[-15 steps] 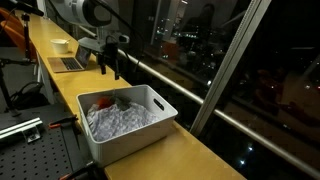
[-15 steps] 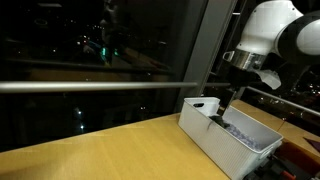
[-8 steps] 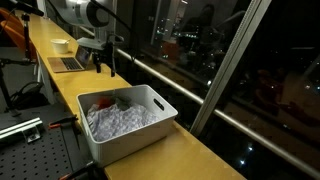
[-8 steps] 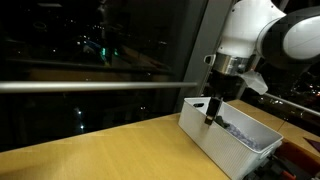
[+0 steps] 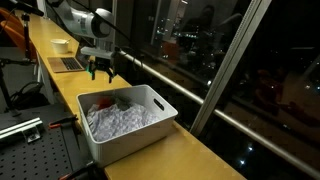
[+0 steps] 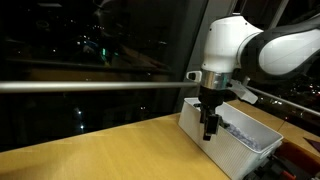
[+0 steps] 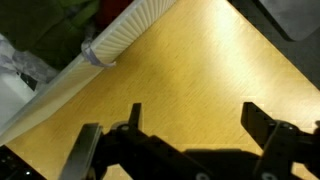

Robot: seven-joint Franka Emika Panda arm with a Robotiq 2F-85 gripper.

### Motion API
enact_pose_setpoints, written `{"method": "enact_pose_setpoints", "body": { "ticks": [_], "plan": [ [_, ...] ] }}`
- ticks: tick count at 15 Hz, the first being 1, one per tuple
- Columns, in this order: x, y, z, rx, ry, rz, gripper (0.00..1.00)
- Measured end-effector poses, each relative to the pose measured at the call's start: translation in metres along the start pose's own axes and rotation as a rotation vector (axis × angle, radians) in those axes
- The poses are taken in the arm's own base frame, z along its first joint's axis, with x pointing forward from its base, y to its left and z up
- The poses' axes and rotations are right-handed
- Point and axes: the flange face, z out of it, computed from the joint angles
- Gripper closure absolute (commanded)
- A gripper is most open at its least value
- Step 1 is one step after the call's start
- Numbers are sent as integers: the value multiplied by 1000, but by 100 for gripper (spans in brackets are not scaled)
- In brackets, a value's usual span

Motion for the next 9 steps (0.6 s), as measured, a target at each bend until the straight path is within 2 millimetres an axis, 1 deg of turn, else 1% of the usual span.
{"method": "enact_pose_setpoints", "body": {
  "ticks": [4,6,9],
  "plan": [
    [-5,15,-18,-10,-44,-139,0],
    [-11,25,-17,-10,-57,-187,0],
    [-17,40,-9,-8,-75,-253,0]
  ]
}}
